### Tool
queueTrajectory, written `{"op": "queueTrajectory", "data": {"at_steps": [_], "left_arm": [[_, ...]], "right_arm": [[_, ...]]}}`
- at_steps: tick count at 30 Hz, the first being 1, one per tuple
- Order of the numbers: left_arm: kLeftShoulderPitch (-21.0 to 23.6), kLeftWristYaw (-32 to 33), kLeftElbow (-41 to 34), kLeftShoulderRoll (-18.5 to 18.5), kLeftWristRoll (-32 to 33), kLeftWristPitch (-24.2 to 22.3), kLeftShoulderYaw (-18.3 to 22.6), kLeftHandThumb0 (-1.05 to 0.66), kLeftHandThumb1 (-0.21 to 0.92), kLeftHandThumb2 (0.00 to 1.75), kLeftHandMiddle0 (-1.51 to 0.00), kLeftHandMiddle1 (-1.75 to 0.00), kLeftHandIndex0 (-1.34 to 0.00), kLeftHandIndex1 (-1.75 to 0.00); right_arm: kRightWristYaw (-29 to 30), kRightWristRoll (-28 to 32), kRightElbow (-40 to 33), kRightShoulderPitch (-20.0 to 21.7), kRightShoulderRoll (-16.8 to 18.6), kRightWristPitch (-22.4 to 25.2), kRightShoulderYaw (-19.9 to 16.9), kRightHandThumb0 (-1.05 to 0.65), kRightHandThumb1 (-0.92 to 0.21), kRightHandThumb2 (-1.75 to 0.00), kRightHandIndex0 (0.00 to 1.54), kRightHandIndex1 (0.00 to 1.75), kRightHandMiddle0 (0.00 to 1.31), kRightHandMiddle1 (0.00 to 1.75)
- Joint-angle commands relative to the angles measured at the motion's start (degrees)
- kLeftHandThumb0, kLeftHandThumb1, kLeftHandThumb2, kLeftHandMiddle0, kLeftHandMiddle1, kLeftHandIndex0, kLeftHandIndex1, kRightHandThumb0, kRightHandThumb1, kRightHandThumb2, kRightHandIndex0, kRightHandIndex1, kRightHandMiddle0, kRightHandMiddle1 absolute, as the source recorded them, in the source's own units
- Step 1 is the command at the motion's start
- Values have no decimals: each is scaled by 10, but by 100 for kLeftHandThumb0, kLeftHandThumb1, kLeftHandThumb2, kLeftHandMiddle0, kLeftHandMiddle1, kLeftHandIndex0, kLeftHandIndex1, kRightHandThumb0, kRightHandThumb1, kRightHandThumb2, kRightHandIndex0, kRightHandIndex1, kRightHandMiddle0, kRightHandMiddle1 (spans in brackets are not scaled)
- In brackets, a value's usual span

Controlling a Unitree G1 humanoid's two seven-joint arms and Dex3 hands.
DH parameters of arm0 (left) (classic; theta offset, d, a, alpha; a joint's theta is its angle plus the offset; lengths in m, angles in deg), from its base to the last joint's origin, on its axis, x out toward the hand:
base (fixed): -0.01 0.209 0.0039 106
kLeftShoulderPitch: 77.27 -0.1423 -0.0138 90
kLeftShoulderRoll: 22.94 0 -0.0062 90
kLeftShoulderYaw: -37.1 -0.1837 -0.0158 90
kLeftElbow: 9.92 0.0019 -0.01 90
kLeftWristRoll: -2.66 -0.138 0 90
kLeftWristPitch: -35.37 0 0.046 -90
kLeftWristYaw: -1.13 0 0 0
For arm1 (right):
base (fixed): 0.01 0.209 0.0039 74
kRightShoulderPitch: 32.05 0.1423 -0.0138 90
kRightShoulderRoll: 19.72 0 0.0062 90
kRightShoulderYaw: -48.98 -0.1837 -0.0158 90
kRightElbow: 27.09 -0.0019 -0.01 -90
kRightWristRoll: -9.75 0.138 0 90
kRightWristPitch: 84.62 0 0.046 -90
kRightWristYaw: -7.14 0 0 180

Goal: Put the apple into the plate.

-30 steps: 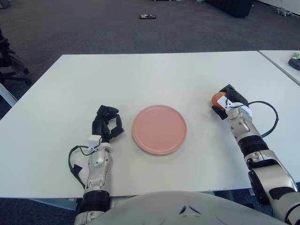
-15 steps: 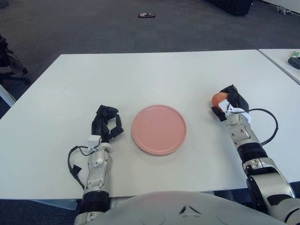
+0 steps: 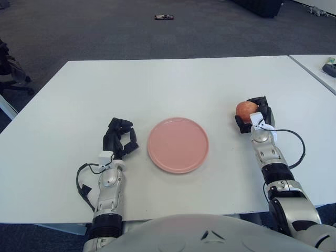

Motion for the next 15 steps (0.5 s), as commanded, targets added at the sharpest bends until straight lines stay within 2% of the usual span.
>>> {"op": "queueTrajectory", "data": {"at_steps": [1,8,14,15], "left_arm": [[4,0,3,1,1,-4,1,-44,42,120,-117,-175,-53,-175],[3,5,1,-1,-3,3,0,-44,43,119,-115,-175,-52,-175],[3,9,0,-2,-7,9,-1,-44,43,119,-116,-175,-52,-175],[3,7,-1,0,-8,6,-1,-44,43,119,-116,-175,-52,-175]], "right_arm": [[-26,55,-13,4,17,-74,-27,0,4,-172,87,173,66,174],[-76,114,-5,9,46,-178,-41,0,7,-173,92,168,67,175],[-101,140,-53,1,74,-183,-37,0,7,-172,93,165,67,175],[-117,154,-87,-11,88,-185,-27,0,7,-172,93,164,67,175]]}}
